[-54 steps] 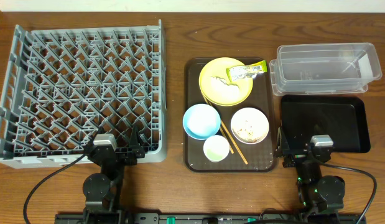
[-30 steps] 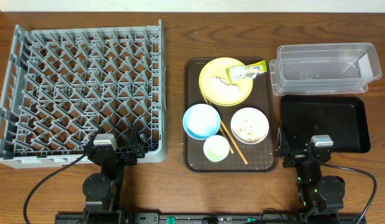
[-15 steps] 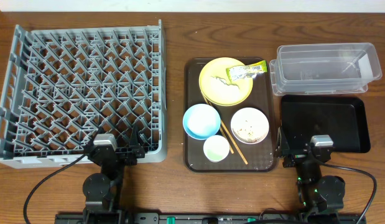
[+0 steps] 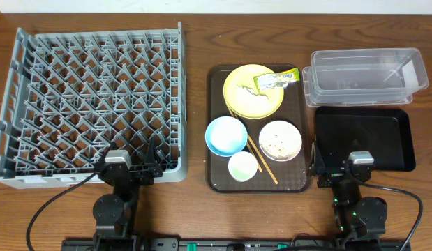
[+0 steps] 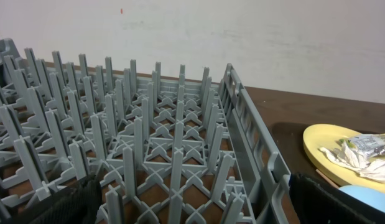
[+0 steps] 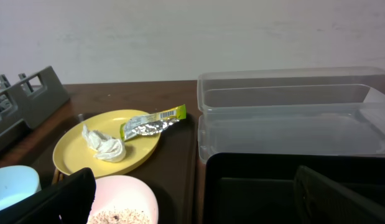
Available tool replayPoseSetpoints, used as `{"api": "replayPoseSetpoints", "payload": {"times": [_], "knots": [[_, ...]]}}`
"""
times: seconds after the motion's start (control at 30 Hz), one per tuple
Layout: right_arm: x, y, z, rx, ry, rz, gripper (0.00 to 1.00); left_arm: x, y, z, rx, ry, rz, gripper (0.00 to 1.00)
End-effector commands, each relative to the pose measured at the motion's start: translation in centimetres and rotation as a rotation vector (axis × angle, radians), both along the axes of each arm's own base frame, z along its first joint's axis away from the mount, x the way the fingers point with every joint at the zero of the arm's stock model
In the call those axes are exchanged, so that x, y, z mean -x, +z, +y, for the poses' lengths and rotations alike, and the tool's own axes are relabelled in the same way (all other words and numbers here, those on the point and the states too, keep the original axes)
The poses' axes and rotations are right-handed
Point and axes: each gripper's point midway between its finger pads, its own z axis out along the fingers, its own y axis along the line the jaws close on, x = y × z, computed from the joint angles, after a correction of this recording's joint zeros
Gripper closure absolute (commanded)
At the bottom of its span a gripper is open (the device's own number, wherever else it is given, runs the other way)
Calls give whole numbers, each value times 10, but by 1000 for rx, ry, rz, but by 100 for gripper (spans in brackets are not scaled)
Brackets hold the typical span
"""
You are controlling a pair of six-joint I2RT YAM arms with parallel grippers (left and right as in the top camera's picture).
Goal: Sort waste into correct bins and load items into the dishwasher rack
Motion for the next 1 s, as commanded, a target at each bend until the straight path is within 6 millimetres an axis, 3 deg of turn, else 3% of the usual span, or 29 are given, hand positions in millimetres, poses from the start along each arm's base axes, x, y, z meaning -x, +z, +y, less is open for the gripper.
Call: {"api": "replayPoseSetpoints", "payload": {"times": [0.0, 0.97], "knots": [[0, -2, -3, -1, -14, 4, 1, 1, -17, 3, -19, 14, 51, 2], [-1, 3, -5, -1, -29, -16, 1, 1, -17, 3, -19, 14, 51, 2]]}}
